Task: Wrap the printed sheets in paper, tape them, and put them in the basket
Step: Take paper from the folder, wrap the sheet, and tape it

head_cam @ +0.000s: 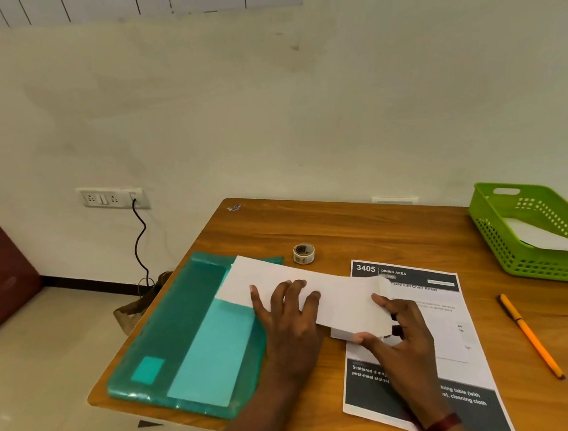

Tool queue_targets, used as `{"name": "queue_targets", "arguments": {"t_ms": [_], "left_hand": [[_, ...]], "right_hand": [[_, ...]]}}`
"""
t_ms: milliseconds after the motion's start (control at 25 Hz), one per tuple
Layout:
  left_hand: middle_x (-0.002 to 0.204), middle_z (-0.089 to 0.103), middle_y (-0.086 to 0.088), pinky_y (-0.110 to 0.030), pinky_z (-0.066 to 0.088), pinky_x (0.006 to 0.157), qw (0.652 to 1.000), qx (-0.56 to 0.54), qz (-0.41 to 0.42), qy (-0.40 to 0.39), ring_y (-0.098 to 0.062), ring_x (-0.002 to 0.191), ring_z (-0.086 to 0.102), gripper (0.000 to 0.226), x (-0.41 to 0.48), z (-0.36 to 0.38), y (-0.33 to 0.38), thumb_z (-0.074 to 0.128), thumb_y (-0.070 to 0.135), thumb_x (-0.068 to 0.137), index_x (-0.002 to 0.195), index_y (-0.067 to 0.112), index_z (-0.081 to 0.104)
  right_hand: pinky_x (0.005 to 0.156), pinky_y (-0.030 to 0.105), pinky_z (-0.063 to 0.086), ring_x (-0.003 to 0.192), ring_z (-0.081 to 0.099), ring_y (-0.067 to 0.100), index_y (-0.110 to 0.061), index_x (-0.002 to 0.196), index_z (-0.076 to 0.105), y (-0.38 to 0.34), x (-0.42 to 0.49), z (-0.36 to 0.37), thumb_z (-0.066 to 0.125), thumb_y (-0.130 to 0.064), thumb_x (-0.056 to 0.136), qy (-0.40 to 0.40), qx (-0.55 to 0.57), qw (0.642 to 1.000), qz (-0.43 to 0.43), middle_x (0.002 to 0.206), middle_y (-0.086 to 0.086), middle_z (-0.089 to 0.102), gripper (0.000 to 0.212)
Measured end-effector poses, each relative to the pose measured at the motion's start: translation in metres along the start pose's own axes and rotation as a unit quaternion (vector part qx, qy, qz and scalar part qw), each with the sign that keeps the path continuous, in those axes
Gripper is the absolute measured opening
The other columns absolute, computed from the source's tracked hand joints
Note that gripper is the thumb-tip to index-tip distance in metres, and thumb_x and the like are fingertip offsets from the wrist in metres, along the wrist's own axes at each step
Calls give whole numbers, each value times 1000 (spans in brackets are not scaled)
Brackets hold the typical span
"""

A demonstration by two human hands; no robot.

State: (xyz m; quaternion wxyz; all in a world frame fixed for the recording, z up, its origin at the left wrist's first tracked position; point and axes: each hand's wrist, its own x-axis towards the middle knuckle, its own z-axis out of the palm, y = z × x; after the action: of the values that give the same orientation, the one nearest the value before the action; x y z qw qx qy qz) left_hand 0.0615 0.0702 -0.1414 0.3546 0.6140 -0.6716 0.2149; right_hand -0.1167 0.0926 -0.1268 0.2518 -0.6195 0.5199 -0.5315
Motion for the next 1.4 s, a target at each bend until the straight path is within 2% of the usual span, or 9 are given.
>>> {"name": "queue_targets", "arguments": {"t_ms": [80,280,480,640,800,960,1080,1200,1400], "left_hand": [[124,62,-12,-69,11,113,999,-4,-34,28,-30,125,46,39,1,0,-1,84,29,70,106,19,73],[131,51,-14,-68,4,114,995,-23,-55,75,-33,130,42,36,4,-1,0,79,31,75,108,19,69],[143,39,-14,-68,1,114,998,-7,27,53,-32,137,34,51,1,-2,2,65,34,84,131,21,48],[152,28,-14,-66,-2,115,993,22,112,7,-33,143,25,85,1,-3,5,70,42,79,148,21,25],[150,28,-17,-62,-3,117,994,17,110,1,-36,141,26,106,-1,-1,2,79,46,68,148,19,14],[141,32,-17,-65,4,116,996,-4,82,41,-36,136,31,99,0,-1,1,78,39,69,145,19,18],[141,31,-17,-66,4,115,996,-11,74,47,-35,137,28,97,0,-1,1,76,42,70,144,21,17],[143,28,-17,-67,6,115,995,-12,89,45,-36,139,25,98,-1,2,0,75,44,70,145,23,16],[141,30,-17,-66,5,115,994,-17,102,43,-36,136,29,97,-3,1,1,75,44,70,145,24,17]], "right_hand": [[77,-1,43,113,44,-11,-47,120,48,2,-2,3,88,-45,60,-35,-16,999,-7,119,-32,40,71],[76,5,47,105,53,-5,-38,114,59,19,0,5,74,5,79,13,-88,991,-101,106,-13,55,58],[65,27,54,88,56,6,-37,95,68,7,2,3,69,-25,82,37,-27,996,-73,88,-9,57,18],[80,21,50,102,56,6,-41,84,67,2,4,1,68,-28,83,33,21,998,-44,99,-14,59,14],[69,23,51,84,64,15,-27,80,68,-6,5,0,65,-39,91,-26,88,995,-28,82,-10,67,16],[60,28,48,72,61,18,-24,78,70,-21,13,-7,62,-27,88,-134,76,987,-38,74,-7,66,13],[71,22,53,85,67,14,-25,93,74,-24,20,-20,60,-8,93,-217,81,972,-22,86,-10,73,22],[81,24,56,93,69,9,-28,98,74,-28,24,-29,60,3,92,-220,63,973,-9,94,-14,74,34],[73,23,59,86,69,6,-37,94,72,-32,23,-26,73,-5,84,-202,28,978,-32,91,-22,73,34]]}}
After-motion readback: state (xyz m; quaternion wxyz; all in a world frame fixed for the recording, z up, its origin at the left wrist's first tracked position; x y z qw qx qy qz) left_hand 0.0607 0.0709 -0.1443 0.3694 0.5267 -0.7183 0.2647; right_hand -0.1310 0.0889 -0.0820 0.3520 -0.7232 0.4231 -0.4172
